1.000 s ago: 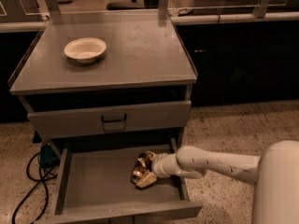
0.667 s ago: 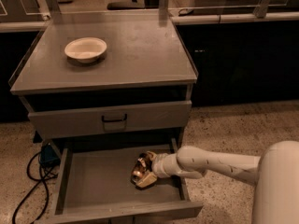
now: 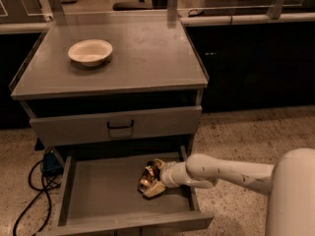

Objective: Place orange can into middle drawer

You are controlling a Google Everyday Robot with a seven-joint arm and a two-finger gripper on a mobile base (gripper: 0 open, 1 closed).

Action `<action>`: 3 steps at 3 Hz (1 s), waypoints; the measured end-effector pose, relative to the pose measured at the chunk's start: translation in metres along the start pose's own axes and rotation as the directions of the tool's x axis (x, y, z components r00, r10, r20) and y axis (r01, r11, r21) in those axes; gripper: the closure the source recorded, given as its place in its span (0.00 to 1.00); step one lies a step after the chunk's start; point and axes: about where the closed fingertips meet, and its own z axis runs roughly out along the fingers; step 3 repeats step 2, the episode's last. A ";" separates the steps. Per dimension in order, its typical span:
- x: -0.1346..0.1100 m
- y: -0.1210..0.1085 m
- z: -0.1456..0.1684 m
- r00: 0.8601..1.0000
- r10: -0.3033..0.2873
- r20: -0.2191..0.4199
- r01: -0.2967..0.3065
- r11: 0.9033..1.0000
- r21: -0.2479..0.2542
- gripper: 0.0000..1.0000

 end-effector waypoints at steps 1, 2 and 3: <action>0.000 0.000 0.000 1.000 0.000 0.000 0.000 1.000 0.000 0.00; 0.000 0.000 0.000 1.000 0.000 0.000 0.000 1.000 0.000 0.00; 0.000 0.000 0.000 1.000 0.000 0.000 0.000 1.000 0.000 0.00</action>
Offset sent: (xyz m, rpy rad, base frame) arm 0.0000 0.0000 0.0000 0.0000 0.0000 0.0000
